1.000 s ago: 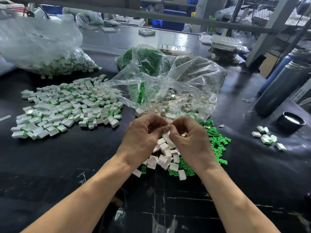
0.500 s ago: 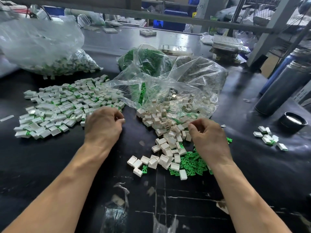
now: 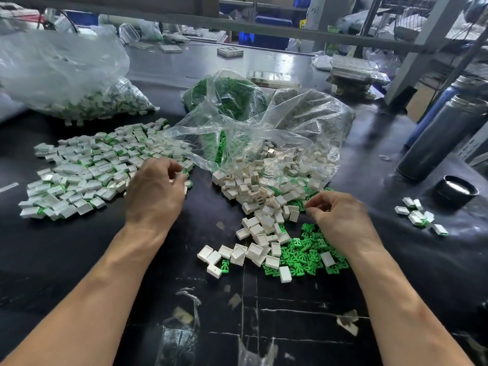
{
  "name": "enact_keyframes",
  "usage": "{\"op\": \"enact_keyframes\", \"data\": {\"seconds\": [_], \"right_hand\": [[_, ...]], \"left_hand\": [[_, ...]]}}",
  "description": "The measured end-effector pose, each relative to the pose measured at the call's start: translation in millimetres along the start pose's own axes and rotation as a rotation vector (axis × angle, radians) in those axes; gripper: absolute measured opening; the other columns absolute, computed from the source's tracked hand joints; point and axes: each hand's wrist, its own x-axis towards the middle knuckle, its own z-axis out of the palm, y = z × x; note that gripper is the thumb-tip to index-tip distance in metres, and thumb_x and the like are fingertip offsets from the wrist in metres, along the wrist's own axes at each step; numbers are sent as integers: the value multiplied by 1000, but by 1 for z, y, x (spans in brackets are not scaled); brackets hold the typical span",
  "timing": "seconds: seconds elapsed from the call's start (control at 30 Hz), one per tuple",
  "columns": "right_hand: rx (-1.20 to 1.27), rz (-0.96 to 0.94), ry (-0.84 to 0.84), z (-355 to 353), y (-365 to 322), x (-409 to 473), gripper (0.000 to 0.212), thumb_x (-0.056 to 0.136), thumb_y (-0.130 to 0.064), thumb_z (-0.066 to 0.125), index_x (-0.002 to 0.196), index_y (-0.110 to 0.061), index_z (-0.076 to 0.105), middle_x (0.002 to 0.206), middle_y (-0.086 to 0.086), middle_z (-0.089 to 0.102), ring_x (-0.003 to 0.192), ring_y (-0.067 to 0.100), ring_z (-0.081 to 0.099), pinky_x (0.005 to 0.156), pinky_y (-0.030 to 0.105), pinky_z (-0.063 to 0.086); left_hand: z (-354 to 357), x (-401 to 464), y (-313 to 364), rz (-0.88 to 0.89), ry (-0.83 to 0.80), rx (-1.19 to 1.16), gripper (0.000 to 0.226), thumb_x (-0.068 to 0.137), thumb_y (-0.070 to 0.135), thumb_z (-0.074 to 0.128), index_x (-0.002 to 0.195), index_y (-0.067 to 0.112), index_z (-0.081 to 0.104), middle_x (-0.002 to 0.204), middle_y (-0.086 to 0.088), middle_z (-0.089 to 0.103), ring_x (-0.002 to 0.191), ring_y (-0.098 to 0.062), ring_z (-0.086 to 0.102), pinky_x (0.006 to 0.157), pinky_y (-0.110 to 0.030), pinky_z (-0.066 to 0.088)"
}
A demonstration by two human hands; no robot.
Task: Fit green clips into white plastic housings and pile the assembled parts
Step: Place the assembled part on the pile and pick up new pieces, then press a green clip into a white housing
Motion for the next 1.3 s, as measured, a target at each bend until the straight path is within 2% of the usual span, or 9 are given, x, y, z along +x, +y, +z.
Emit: {"op": "enact_keyframes", "data": {"seconds": [0.13, 0.23, 0.33, 0.47, 0.73, 0.87, 1.1, 1.2, 1.3], "right_hand": [[-17, -60, -15, 5, -4, -5, 19, 96, -23, 68, 103, -40, 74, 100, -13, 69, 96, 16, 66, 93, 40, 56], [-42, -106, 8, 10, -7, -6, 22, 96, -21, 70, 105, -41, 74, 106, -10, 69, 98, 15, 65, 95, 36, 54], [-80, -133, 6, 12, -7, -5, 22, 96, -23, 70, 108, -41, 74, 107, -9, 65, 99, 15, 63, 97, 37, 52], [-117, -151, 11, 14, -8, -4, 23, 95, -23, 70, 110, -40, 72, 106, -10, 62, 97, 14, 60, 92, 33, 49], [-101, -186, 33, 15, -6, -4, 22, 96, -22, 69, 112, -37, 71, 106, -10, 60, 97, 13, 60, 92, 34, 50], [-142, -189, 41, 16, -8, -3, 20, 97, -23, 68, 112, -37, 72, 111, -9, 61, 101, 15, 60, 94, 35, 49], [-179, -219, 55, 17, -8, -5, 14, 99, -28, 67, 112, -29, 73, 115, -5, 62, 103, 20, 62, 91, 35, 48], [-183, -225, 92, 17, -9, -7, 13, 100, -28, 65, 110, -24, 73, 113, -3, 62, 98, 21, 62, 84, 33, 44], [-74, -258, 163, 18, -12, -10, 12, 101, -23, 64, 109, -21, 72, 106, -1, 70, 91, 17, 65, 84, 34, 52]], "left_hand": [[-1, -15, 19, 99, -373, -202, 5, 92, 26, 74, 92, 31, 72, 81, 20, 67, 76, 5, 63, 69, -10, 48], [-1, -25, 27, 95, -697, -245, 7, 89, 35, 76, 87, 37, 70, 85, 26, 69, 81, 9, 63, 76, -19, 52], [0, -29, 33, 62, -838, -242, 16, 79, 45, 83, 89, 42, 70, 85, 26, 70, 75, 5, 65, 75, -22, 53], [3, -33, 38, 48, -838, -179, 26, 71, 50, 89, 86, 37, 72, 79, 22, 70, 69, 3, 64, 71, -25, 55], [4, -34, 40, 85, -819, -134, 10, 84, 46, 80, 83, 40, 72, 78, 26, 67, 67, 8, 61, 59, -13, 44], [1, -32, 35, 74, -791, -199, 10, 86, 44, 80, 85, 39, 72, 81, 20, 69, 73, 4, 63, 67, -18, 48], [1, -32, 38, -30, -695, -475, 10, 87, 21, 81, 93, 25, 74, 88, 8, 76, 84, -12, 72, 84, -31, 59], [2, -33, 39, -109, -673, -639, 18, 87, 8, 79, 99, 21, 75, 91, -2, 76, 86, -20, 74, 77, -35, 63], [3, -34, 37, -125, -672, -768, 16, 88, 7, 78, 97, 21, 79, 89, -3, 76, 78, -12, 71, 67, -29, 62]]}}
